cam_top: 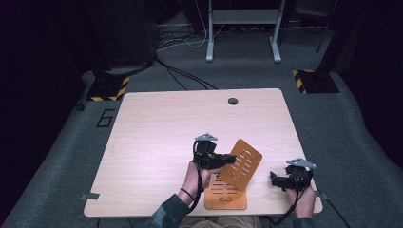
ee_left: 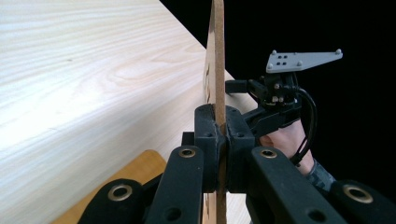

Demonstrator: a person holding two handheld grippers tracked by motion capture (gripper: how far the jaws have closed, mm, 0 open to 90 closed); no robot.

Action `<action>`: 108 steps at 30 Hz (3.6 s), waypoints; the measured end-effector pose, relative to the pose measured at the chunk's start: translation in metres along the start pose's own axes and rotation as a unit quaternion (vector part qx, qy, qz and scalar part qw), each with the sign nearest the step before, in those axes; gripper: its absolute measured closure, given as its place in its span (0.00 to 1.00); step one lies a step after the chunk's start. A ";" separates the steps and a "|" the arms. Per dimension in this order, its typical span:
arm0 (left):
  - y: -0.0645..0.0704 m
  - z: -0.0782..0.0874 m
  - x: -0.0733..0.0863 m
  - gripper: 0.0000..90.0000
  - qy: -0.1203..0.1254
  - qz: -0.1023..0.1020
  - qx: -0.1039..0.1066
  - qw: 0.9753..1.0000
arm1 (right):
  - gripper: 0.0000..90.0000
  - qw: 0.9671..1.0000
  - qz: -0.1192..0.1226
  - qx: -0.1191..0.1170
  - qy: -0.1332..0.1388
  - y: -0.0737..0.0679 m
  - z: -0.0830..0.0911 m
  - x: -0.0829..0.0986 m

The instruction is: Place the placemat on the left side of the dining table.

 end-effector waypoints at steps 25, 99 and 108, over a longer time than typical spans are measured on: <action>-0.074 0.104 0.002 0.96 0.057 0.055 -0.098 0.992 | 0.00 1.000 0.000 0.002 0.000 0.000 0.000 0.000; -0.262 0.238 0.055 0.82 -0.015 0.250 -0.291 0.923 | 0.00 1.000 -0.002 0.004 0.000 0.000 0.000 0.000; -0.272 0.237 0.061 0.75 -0.025 0.245 -0.307 0.919 | 0.00 1.000 -0.004 0.005 0.000 0.000 0.000 0.000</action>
Point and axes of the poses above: each handheld gripper's, and its own axes: z roughly backward along the jaws, x roughly out of its underside, y roughly to its right, the point moved 5 cm from there along -z, roughly forward along the jaws, and after that the axes turned 8 degrees about -y, right-handed, at the moved point
